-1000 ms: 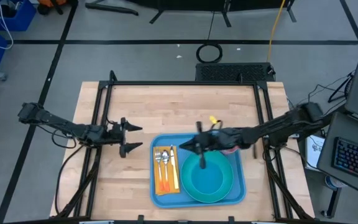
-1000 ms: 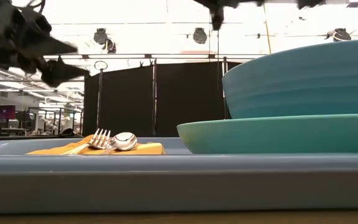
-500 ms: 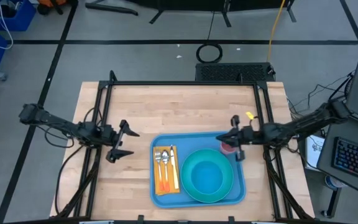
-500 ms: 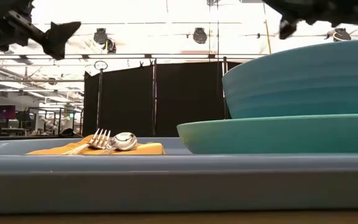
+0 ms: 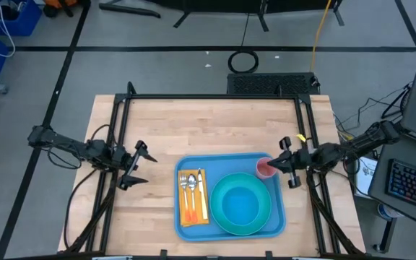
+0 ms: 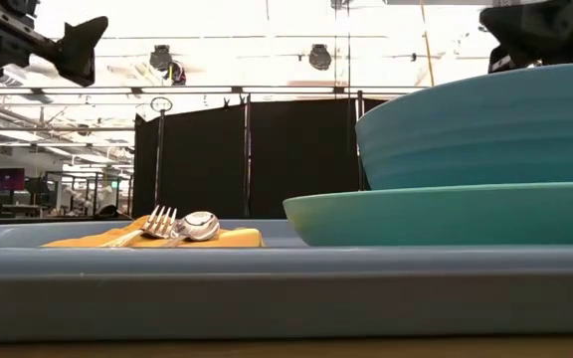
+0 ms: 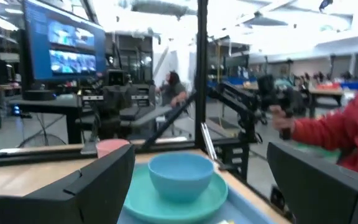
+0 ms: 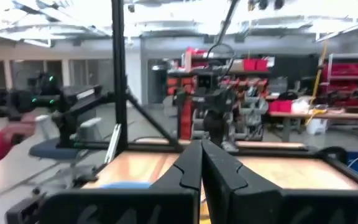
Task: Set up tray
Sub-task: Return to Home Position
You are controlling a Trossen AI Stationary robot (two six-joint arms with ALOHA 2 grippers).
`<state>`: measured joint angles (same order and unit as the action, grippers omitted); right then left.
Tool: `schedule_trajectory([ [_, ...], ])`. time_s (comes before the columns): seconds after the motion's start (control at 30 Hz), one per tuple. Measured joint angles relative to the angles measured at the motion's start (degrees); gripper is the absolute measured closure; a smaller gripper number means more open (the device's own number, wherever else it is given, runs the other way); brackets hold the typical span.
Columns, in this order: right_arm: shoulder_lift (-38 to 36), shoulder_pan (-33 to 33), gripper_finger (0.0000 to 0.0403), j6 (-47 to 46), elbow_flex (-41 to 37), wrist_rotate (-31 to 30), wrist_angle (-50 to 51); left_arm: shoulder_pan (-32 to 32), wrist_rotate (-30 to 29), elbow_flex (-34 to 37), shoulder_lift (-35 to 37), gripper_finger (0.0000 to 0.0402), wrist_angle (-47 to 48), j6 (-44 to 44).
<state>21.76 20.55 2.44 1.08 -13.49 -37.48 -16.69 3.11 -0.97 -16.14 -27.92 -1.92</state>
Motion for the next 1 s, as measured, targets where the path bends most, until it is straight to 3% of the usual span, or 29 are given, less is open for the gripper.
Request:
schedule_trajectory([
  [0.23, -1.92, 0.2, 0.0403, -0.18, -0.03, -0.2, 2.05, 0.0, -0.43, 0.0, 5.14, 0.0034, 10.29, 2.48],
  [0.47, -1.97, 0.2, 0.0403, -0.2, -0.13, 0.03, 0.58, 0.0, -3.15, 0.0, 4.72, 0.0034, 10.71, 1.98],
  [1.0, -1.99, 0.2, 0.0403, -0.22, -0.22, 0.03, 0.46, 0.0, -3.2, 0.0, 4.54, 0.0034, 10.51, 1.89],
])
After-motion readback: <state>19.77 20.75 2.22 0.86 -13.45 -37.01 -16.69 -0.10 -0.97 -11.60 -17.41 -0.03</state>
